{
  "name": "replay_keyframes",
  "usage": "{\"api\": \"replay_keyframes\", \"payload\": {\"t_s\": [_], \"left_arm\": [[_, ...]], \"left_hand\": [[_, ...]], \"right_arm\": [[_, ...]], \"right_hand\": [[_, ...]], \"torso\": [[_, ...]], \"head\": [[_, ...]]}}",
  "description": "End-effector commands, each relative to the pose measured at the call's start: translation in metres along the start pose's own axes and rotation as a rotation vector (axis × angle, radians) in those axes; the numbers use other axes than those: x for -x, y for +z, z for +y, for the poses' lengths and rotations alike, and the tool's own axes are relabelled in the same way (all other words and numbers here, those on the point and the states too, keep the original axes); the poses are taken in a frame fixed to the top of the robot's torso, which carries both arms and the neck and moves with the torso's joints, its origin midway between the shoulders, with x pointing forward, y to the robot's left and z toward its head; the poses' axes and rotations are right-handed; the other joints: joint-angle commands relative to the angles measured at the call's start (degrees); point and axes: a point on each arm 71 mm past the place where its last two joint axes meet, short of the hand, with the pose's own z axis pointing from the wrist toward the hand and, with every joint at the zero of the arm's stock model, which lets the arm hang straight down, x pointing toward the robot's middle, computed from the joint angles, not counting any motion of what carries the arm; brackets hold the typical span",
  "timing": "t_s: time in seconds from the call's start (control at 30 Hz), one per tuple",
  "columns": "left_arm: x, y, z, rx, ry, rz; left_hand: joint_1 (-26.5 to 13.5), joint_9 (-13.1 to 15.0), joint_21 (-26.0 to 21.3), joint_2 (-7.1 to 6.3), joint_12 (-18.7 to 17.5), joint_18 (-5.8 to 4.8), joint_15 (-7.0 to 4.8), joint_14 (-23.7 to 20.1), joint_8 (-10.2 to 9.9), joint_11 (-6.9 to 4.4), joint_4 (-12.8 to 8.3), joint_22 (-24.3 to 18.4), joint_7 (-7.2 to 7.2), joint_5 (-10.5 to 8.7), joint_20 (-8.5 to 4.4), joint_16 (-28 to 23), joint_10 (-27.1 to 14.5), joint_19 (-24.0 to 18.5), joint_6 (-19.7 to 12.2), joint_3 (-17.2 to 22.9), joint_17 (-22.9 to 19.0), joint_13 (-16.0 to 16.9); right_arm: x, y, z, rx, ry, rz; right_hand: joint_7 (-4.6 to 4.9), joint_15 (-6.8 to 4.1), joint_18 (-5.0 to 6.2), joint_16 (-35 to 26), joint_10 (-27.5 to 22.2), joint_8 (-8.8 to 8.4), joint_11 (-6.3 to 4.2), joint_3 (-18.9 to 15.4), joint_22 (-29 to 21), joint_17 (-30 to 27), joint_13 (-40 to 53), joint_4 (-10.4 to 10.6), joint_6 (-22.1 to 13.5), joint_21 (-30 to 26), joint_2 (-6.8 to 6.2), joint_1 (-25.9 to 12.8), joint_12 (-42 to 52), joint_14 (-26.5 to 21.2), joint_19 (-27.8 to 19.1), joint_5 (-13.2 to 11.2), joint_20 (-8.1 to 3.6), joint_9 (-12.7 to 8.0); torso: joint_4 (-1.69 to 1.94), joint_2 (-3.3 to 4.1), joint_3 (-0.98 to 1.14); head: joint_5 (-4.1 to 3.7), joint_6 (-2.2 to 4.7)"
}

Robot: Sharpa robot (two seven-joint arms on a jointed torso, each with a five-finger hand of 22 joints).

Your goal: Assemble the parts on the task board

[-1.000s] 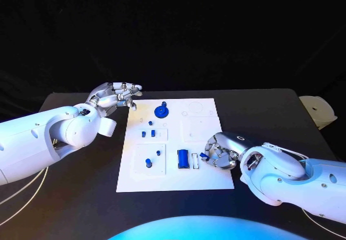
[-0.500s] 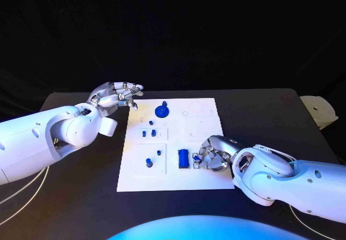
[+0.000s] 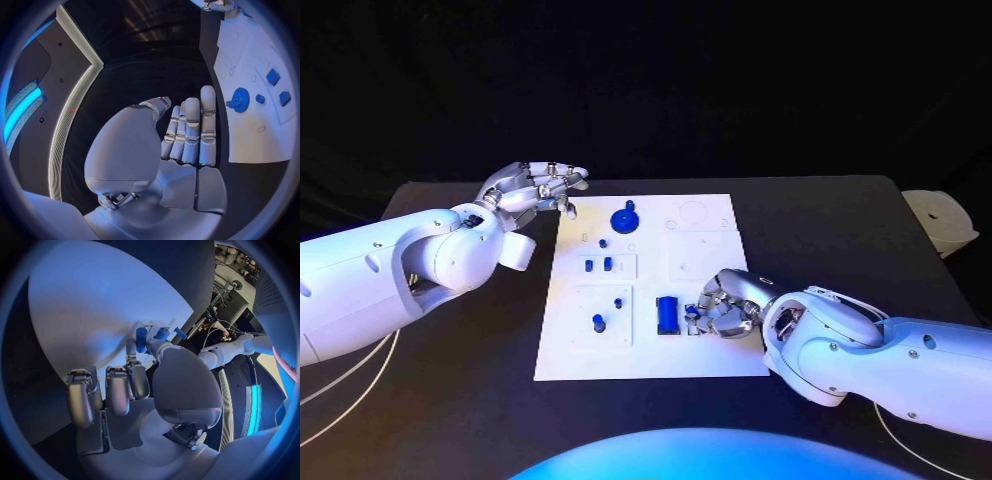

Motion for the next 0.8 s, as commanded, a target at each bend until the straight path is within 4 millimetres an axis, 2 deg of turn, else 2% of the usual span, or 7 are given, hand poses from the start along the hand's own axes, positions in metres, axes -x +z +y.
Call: {"api": "replay_keyframes", "payload": {"t_s": [0.03,0.23,0.8], "left_arm": [[-0.0026,0.0002,-0.0007,-0.002,-0.010,0.021],[-0.0026,0.0002,-0.0005,0.001,-0.011,0.023],[-0.0020,0.0001,-0.0002,0.005,-0.010,0.022]], "left_hand": [[-0.60,0.05,-0.26,-0.04,0.33,0.40,0.12,-0.29,0.20,0.01,-0.02,-0.06,-0.03,0.14,0.18,0.20,-0.38,0.40,-0.27,0.45,-0.06,0.09],[-0.60,0.05,-0.26,-0.04,0.33,0.40,0.12,-0.29,0.20,0.01,-0.02,-0.06,-0.03,0.14,0.18,0.20,-0.38,0.40,-0.27,0.45,-0.06,0.09],[-0.64,0.05,-0.28,-0.03,0.34,0.40,0.13,-0.31,0.21,0.02,-0.02,-0.07,-0.03,0.16,0.19,0.21,-0.42,0.41,-0.30,0.50,-0.08,0.08]], "right_arm": [[-0.0053,-0.0002,0.0003,-0.002,-0.010,0.040],[-0.0060,-0.0002,0.0017,0.002,-0.012,0.045],[-0.0052,-0.0001,0.0015,0.007,-0.018,0.038]], "right_hand": [[-0.07,-0.50,-0.39,0.38,1.10,0.34,-0.28,0.02,15.06,6.92,6.60,0.41,0.48,0.25,0.09,-1.19,0.37,4.54,5.89,-0.43,-0.42,0.15],[-0.32,-0.67,-0.39,0.54,1.62,1.04,-0.49,-0.18,15.06,7.29,7.35,0.49,1.05,0.25,0.83,-4.52,1.47,4.62,5.89,-1.03,-0.57,0.53],[-0.45,-0.76,-0.39,0.56,1.75,1.66,-0.59,-1.52,15.06,7.39,7.62,0.58,1.03,0.25,0.64,-10.71,1.61,4.63,5.89,-5.56,-0.67,0.84]], "torso": [[0.03,-0.04,-0.01],[0.02,-0.05,0.02],[0.00,-0.06,-0.02]], "head": [[-0.01,-0.10],[-0.05,-0.12],[-0.01,-0.22]]}}
